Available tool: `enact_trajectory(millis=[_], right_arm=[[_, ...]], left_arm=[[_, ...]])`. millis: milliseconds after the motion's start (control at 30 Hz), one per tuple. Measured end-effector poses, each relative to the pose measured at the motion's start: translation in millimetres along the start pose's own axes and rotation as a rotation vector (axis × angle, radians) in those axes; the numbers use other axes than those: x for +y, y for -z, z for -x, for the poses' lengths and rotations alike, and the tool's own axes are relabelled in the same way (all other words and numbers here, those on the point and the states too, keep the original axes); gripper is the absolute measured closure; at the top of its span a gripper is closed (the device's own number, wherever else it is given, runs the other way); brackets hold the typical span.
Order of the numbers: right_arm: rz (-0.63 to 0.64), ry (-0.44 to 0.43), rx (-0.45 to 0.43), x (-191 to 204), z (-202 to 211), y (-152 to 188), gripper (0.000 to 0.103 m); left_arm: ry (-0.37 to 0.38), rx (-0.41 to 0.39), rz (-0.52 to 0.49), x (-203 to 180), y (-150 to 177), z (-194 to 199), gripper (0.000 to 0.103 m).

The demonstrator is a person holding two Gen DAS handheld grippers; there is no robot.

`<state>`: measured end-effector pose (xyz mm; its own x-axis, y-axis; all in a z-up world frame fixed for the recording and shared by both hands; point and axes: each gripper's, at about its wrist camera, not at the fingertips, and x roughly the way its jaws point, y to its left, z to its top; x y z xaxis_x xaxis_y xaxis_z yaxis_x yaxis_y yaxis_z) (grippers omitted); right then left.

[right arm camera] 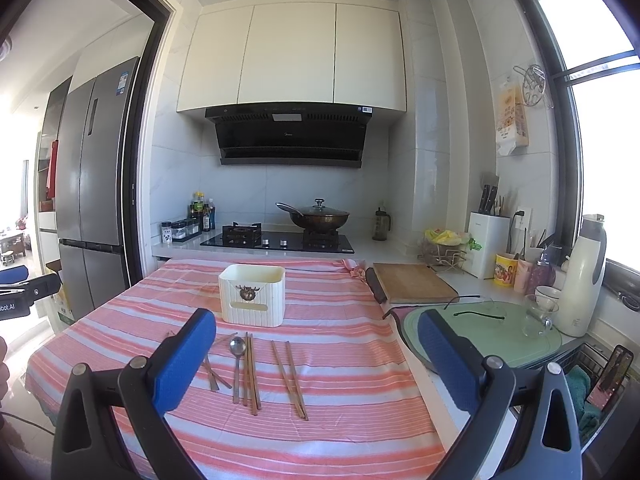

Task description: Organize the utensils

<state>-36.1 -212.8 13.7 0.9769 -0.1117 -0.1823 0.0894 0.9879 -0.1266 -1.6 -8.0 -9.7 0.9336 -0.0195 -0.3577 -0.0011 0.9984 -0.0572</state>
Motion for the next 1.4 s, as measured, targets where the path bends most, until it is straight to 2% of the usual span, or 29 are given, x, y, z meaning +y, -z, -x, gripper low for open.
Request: enact_trajectory(millis=[1400], right_arm=[[-0.008,0.019,0.035,-4.2,-8.4,5.7,0.0]], left_arm=[[-0.009,0.029,0.006,6.4,-3.5,-6.4,0.0]])
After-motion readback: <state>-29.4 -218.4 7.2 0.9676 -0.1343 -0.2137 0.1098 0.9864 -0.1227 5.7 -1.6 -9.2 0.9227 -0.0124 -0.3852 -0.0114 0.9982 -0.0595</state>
